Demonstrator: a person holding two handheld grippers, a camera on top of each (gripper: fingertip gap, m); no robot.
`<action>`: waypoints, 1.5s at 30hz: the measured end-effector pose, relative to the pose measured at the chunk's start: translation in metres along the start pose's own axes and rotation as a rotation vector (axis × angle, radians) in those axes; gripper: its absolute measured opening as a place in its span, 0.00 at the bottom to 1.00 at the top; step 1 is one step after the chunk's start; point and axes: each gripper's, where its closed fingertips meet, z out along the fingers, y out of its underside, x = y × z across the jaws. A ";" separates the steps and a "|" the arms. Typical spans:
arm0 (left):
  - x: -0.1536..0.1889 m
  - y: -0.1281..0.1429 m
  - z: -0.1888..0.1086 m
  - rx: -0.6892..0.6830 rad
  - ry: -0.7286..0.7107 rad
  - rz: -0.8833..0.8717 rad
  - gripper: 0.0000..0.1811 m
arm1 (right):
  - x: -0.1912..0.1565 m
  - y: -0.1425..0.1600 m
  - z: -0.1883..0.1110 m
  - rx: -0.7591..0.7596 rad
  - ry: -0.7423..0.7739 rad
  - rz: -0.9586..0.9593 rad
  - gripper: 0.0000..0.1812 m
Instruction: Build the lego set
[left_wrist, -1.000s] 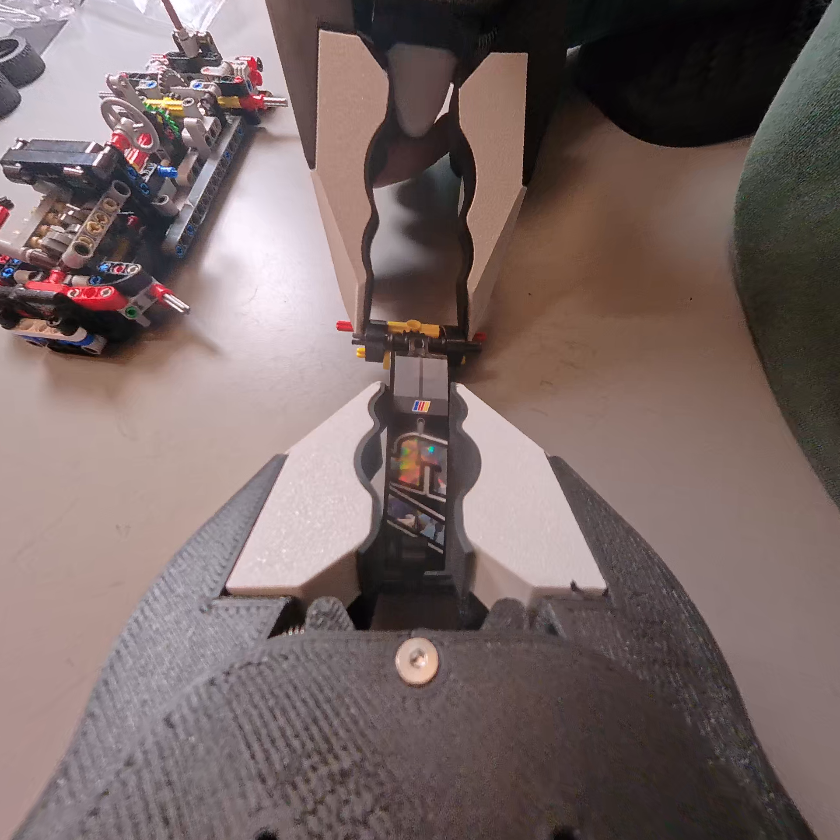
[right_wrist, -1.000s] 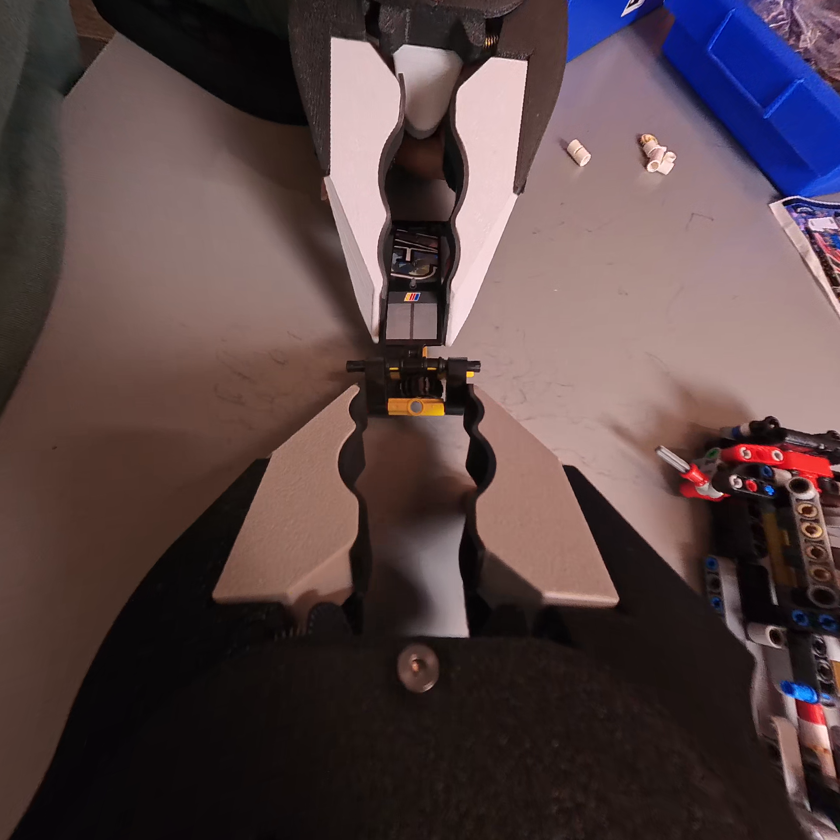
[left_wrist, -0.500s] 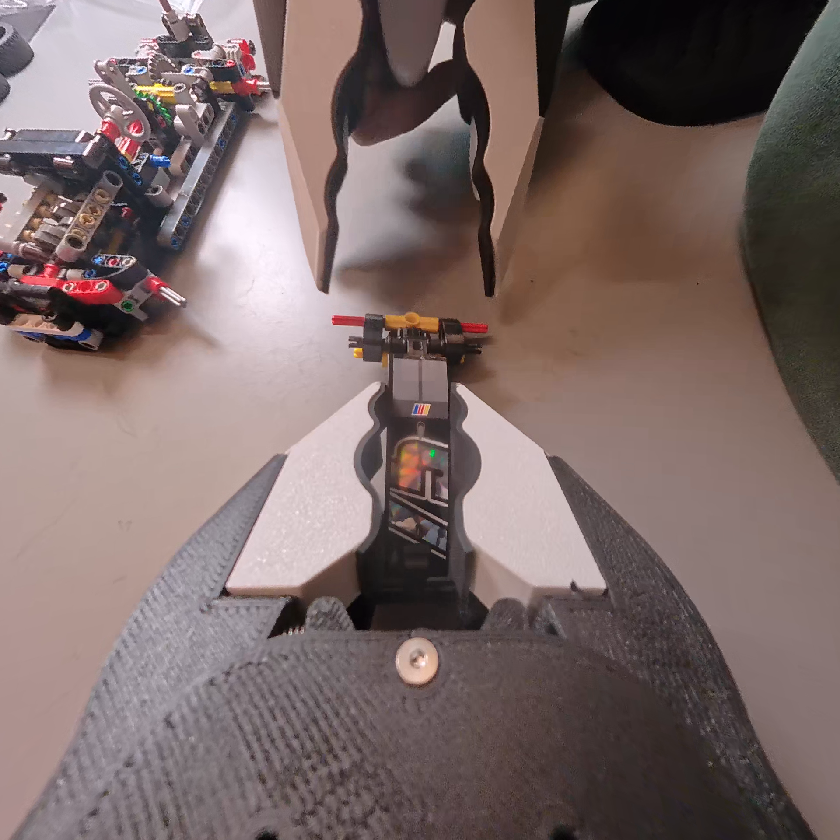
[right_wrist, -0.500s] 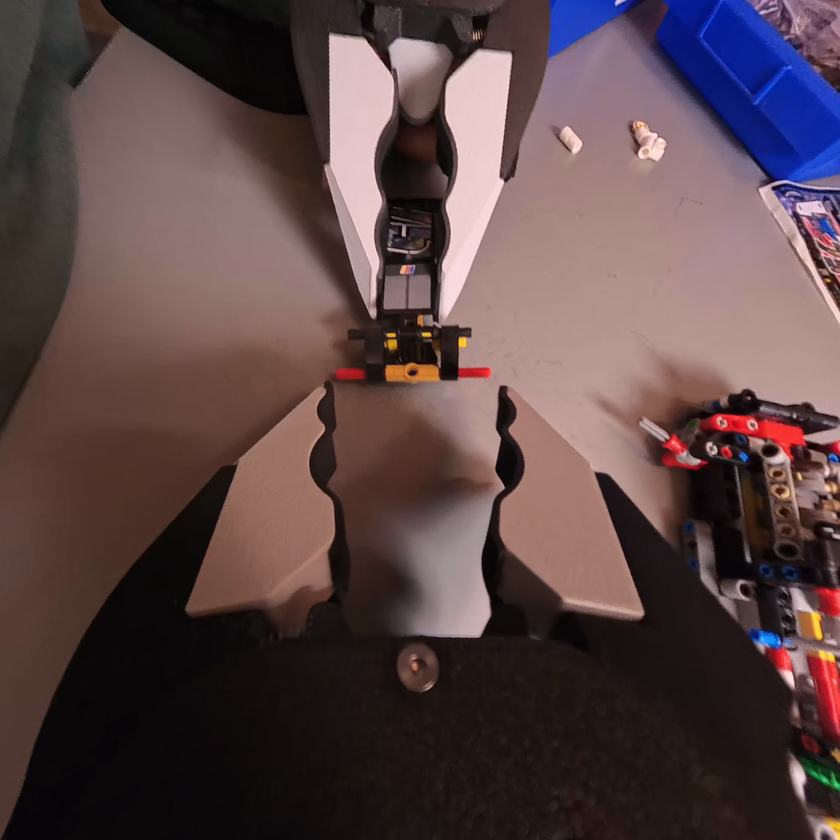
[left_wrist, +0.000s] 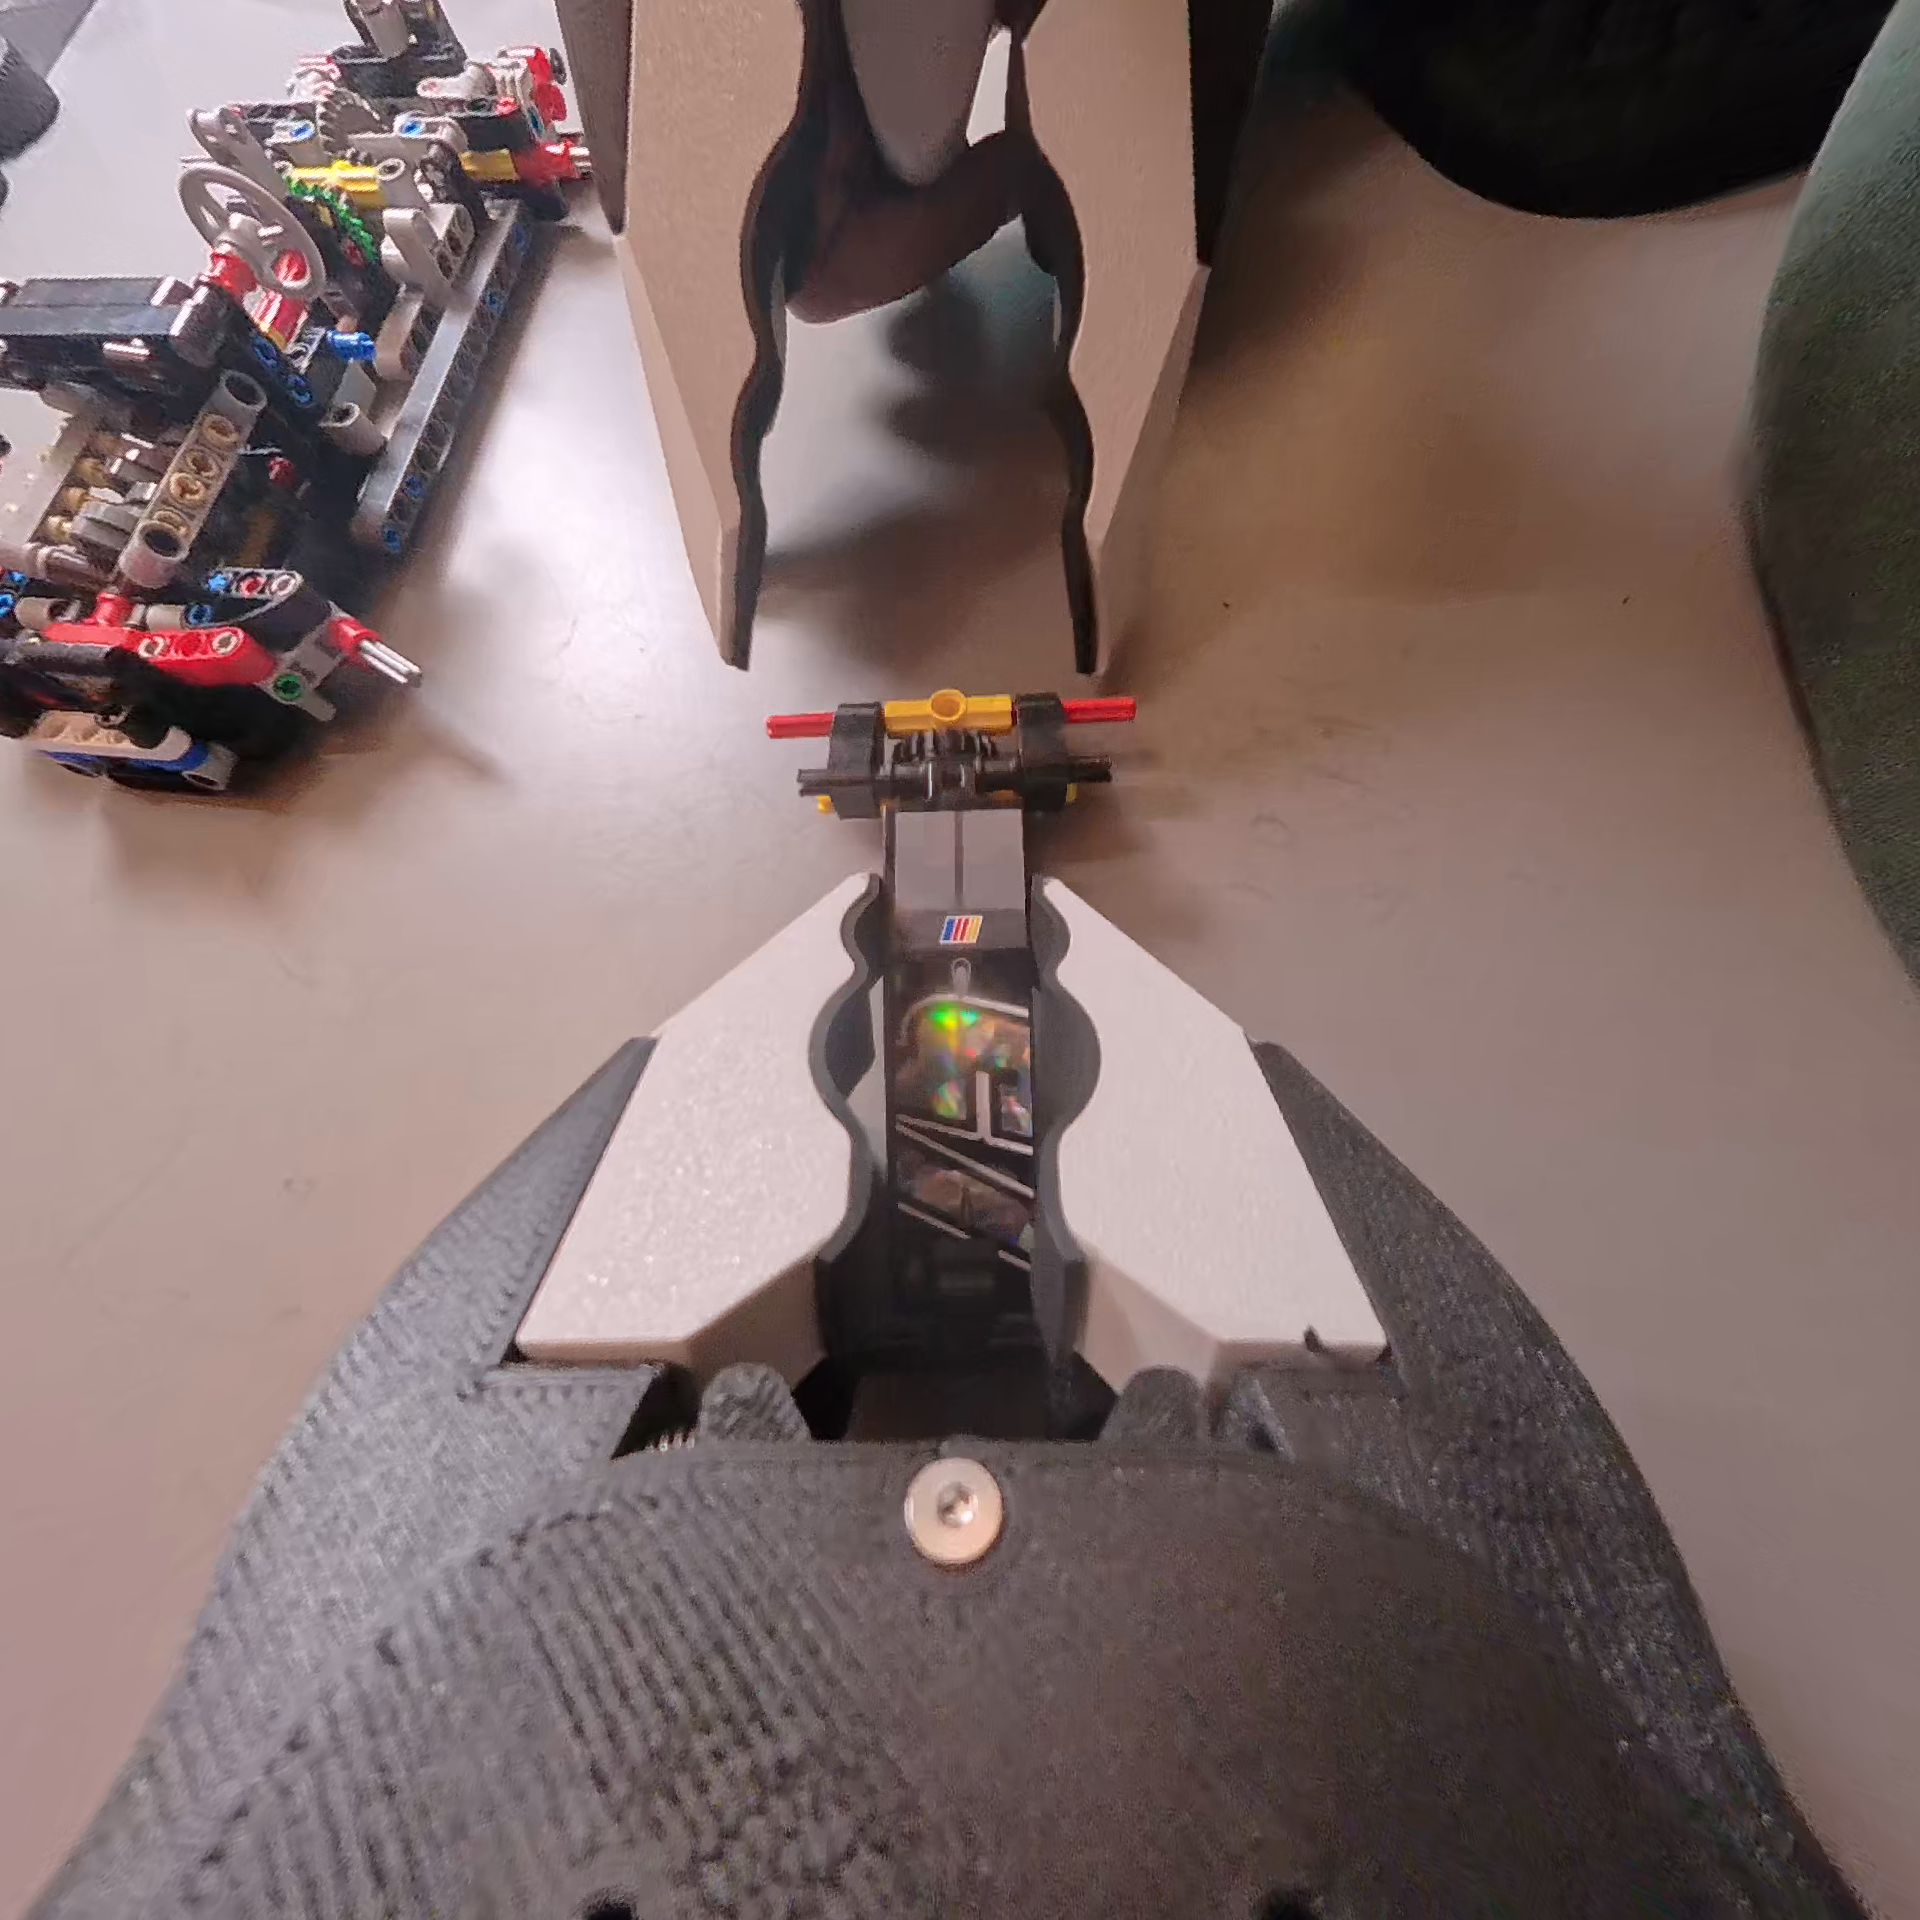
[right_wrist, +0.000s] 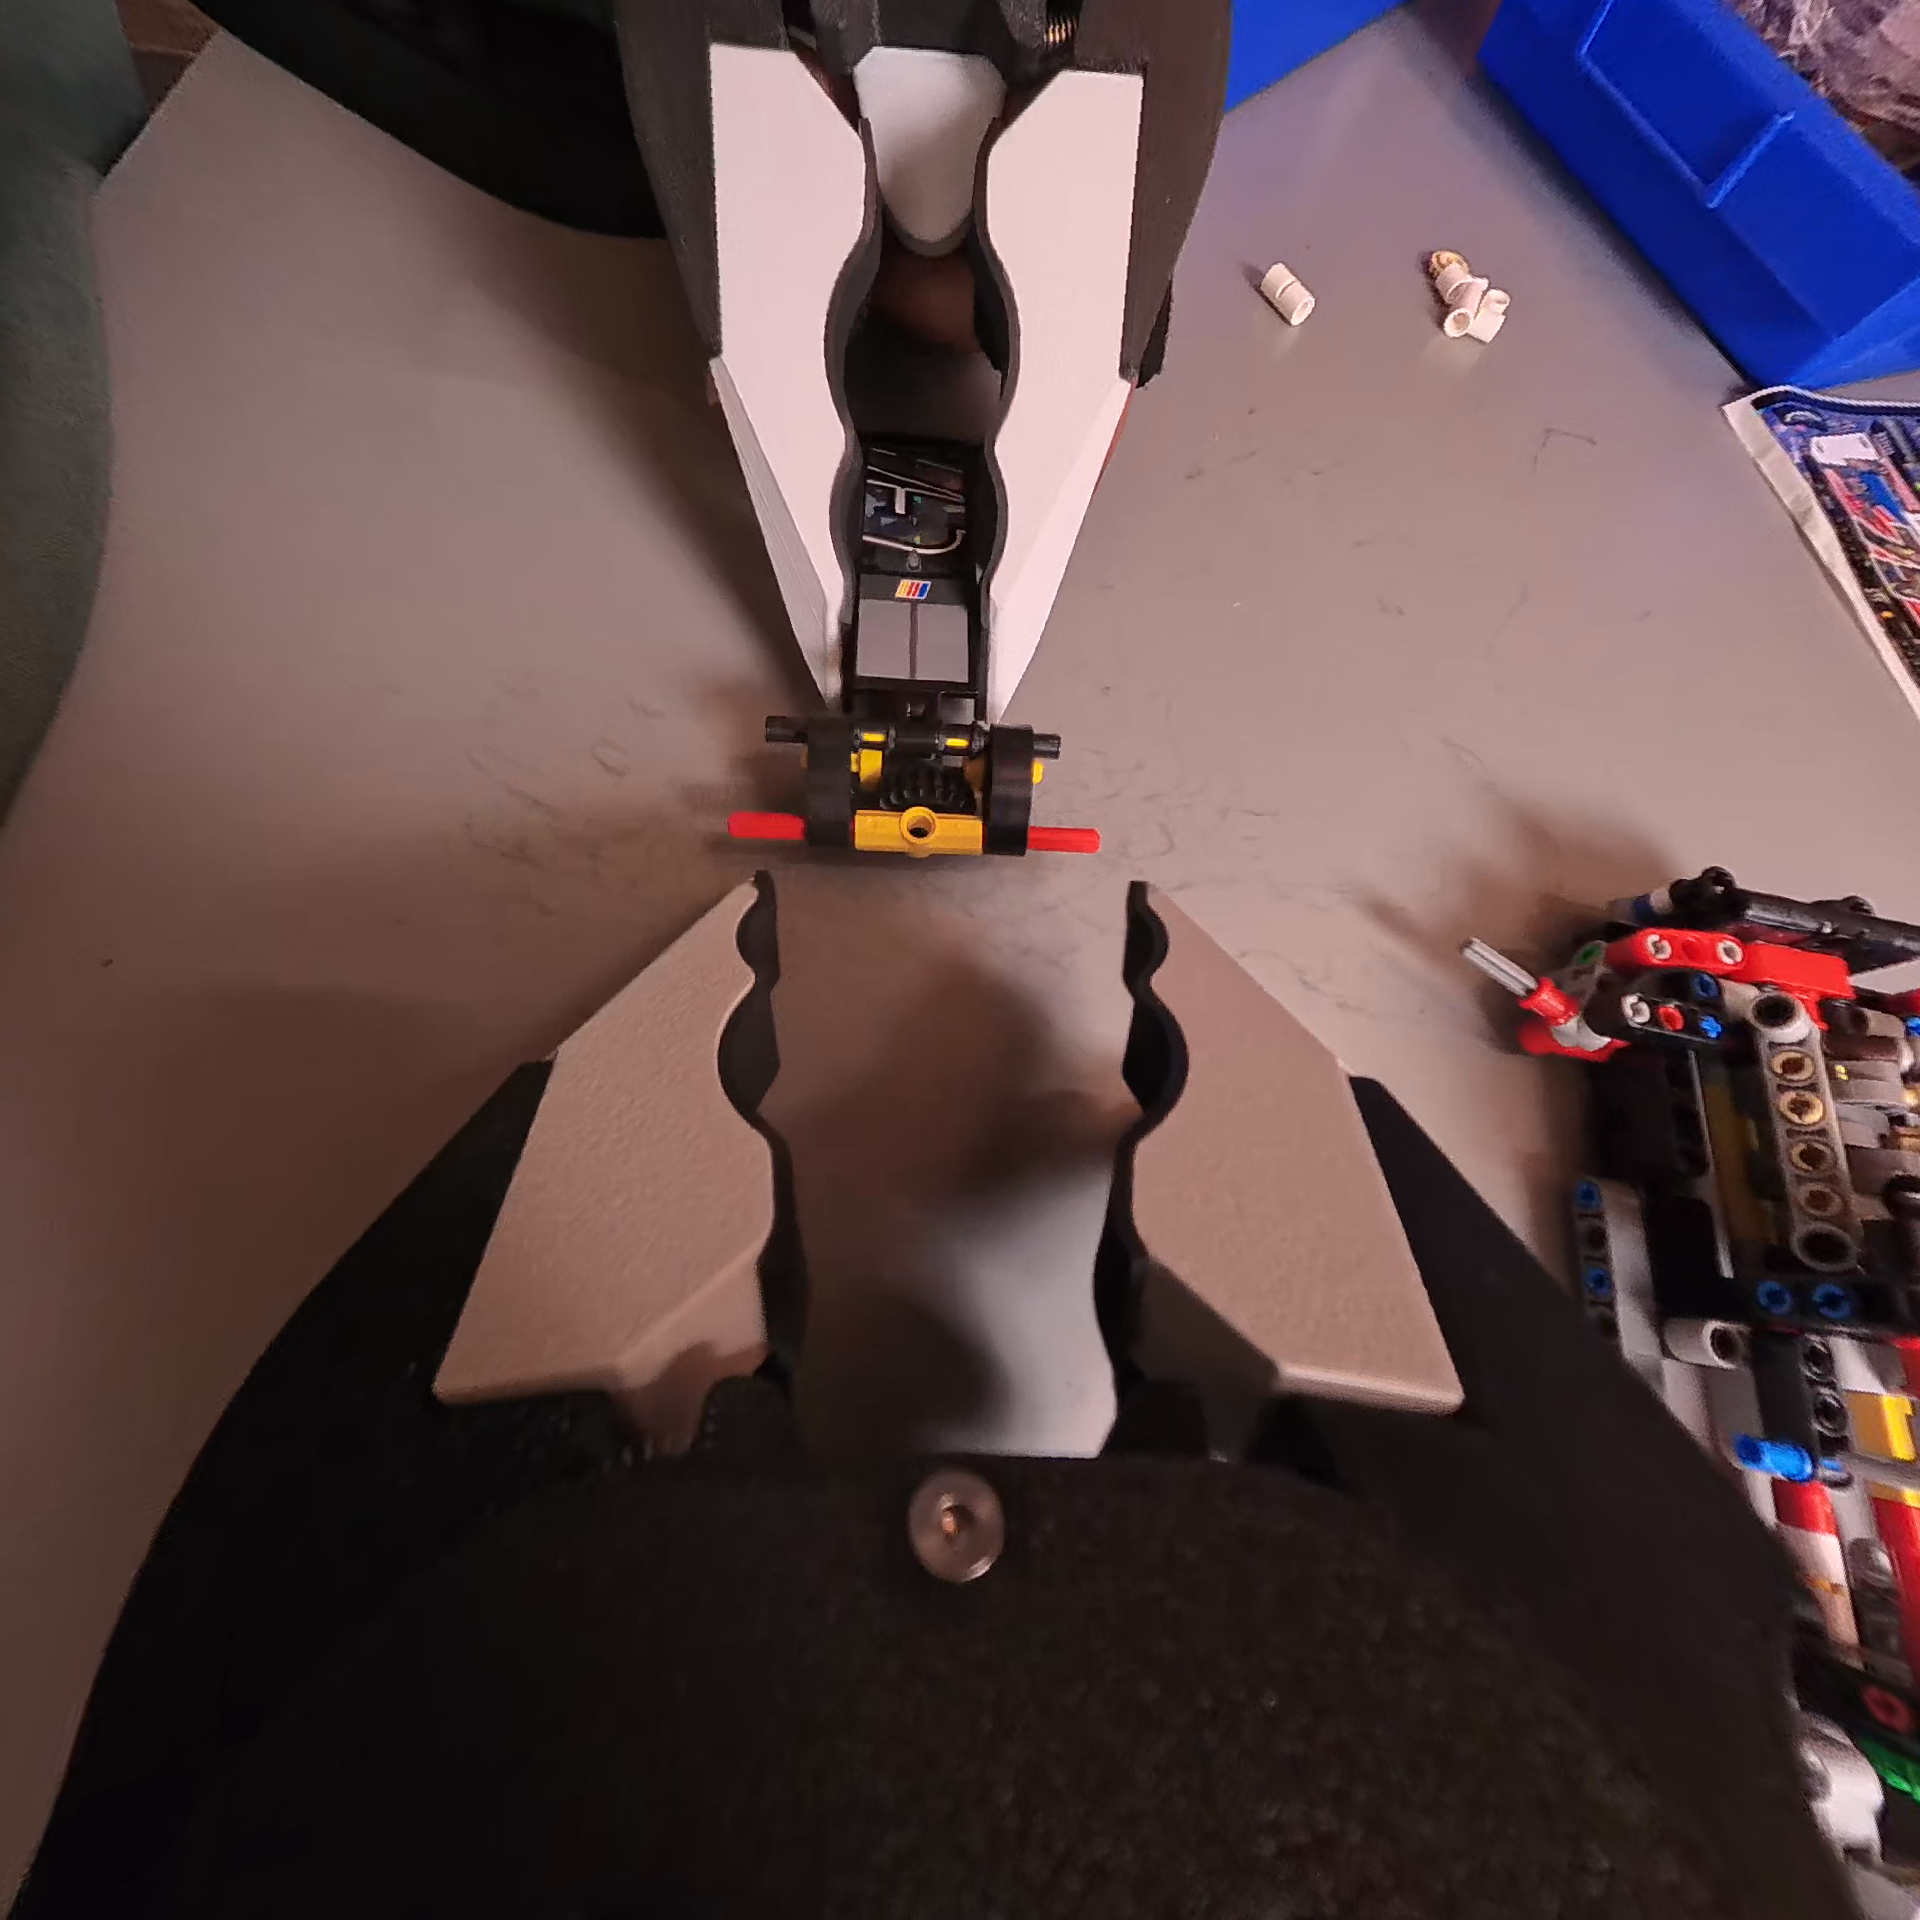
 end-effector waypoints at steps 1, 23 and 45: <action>0.000 0.001 0.000 -0.003 0.001 0.003 0.14 | -0.001 -0.001 0.001 0.001 -0.004 0.003 0.37; 0.004 -0.016 0.008 0.046 -0.014 0.004 0.31 | -0.011 -0.007 0.015 -0.002 -0.016 -0.027 0.38; -0.003 -0.034 -0.005 0.164 -0.123 0.159 0.31 | 0.001 -0.016 0.002 0.064 0.052 -0.042 0.42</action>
